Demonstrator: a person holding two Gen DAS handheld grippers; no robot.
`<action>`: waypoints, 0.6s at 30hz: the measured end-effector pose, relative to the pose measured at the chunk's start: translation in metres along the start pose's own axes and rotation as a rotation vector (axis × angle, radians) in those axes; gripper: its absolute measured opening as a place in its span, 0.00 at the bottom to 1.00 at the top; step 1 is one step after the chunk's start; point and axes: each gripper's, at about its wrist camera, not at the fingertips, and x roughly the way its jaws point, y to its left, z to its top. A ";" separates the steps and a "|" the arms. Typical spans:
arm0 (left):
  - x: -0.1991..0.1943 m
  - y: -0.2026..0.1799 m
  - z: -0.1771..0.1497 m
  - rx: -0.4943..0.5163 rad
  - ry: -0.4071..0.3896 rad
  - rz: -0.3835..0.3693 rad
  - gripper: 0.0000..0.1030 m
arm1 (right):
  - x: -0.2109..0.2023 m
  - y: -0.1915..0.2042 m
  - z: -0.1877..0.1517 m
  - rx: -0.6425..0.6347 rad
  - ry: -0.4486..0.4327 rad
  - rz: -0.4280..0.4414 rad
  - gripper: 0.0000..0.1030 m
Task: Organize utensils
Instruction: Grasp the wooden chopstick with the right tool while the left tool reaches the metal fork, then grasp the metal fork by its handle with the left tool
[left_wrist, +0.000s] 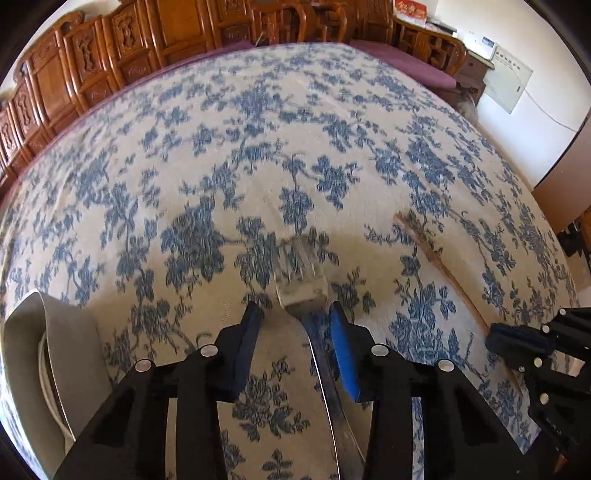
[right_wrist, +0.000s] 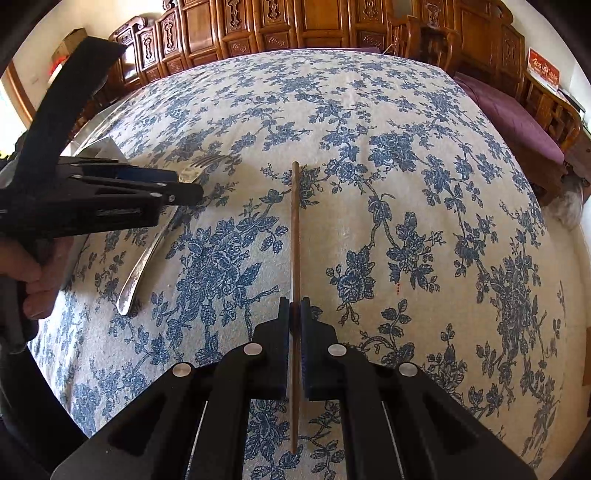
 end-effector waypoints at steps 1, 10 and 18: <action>0.000 -0.001 0.000 0.008 -0.007 -0.002 0.28 | 0.000 0.000 -0.001 0.001 -0.001 0.001 0.06; -0.012 -0.003 -0.002 -0.007 -0.041 -0.068 0.20 | -0.002 0.001 -0.003 0.010 -0.001 0.009 0.06; -0.035 -0.007 -0.012 0.011 -0.101 -0.078 0.07 | -0.003 0.006 -0.006 0.017 0.003 0.019 0.06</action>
